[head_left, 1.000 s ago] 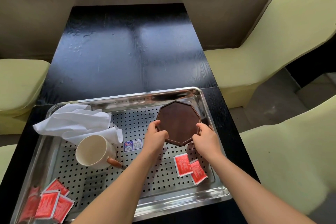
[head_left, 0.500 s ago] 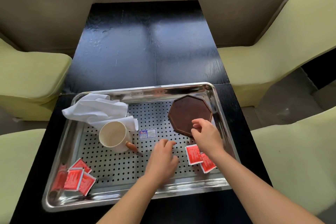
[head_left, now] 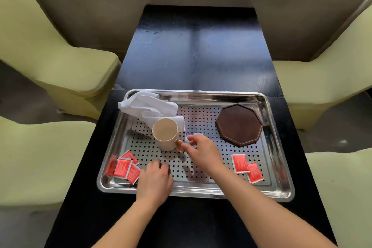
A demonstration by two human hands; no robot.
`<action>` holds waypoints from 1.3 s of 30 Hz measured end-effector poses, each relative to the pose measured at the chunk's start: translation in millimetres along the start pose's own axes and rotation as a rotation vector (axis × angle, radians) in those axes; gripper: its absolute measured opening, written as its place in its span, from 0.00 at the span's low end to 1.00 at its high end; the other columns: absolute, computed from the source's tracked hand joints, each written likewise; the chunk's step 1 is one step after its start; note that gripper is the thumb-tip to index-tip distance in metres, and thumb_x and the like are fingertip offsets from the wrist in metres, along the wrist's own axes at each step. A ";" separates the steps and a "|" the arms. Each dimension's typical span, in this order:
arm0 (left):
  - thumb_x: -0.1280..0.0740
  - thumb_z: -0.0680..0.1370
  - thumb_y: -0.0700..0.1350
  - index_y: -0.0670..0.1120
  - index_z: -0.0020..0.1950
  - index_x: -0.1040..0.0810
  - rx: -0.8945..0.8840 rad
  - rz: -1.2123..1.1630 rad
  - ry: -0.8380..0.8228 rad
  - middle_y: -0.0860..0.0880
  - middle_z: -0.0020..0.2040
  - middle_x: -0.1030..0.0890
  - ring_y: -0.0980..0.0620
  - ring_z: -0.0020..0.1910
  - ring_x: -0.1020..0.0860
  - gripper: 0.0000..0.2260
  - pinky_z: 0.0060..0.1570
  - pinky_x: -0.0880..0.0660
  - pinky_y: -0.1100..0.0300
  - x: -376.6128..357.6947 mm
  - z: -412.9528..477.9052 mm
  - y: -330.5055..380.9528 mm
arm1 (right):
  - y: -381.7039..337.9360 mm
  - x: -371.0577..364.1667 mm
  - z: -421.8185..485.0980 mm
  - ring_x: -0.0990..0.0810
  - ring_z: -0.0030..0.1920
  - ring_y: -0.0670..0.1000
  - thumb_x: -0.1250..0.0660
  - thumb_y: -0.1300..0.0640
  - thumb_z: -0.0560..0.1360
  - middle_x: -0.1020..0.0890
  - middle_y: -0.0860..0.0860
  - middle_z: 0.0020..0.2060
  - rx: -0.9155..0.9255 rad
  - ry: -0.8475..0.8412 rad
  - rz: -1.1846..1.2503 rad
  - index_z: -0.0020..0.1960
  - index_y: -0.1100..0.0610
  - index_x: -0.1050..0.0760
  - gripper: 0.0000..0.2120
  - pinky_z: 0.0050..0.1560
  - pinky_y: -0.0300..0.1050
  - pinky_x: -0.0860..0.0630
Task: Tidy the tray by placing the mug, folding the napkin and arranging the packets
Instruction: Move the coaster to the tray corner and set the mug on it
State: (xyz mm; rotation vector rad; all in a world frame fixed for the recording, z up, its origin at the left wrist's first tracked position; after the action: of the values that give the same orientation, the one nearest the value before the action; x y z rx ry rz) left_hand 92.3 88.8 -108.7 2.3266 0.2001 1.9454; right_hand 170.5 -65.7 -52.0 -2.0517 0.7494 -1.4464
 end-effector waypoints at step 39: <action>0.40 0.76 0.56 0.51 0.60 0.28 0.110 -0.039 0.017 0.46 0.58 0.28 0.47 0.57 0.31 0.16 0.57 0.32 0.51 -18.8 13.7 -2.7 | 133.2 135.2 6.5 0.16 0.48 0.56 0.35 0.51 0.81 0.15 0.52 0.45 -0.249 0.453 0.169 0.51 0.54 0.21 0.08 0.52 0.61 0.19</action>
State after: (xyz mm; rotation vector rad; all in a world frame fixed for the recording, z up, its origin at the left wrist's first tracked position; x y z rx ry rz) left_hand 102.5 88.4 -129.8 2.3545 0.3599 1.9837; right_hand 195.2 -253.9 -55.3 -1.7882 1.3091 -1.8155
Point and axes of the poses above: each hand's wrist, its own z-axis towards the middle knuckle, its own x-axis out of the back of the hand, y = z × x, the point moved 9 cm from there along z, towards the middle knuckle
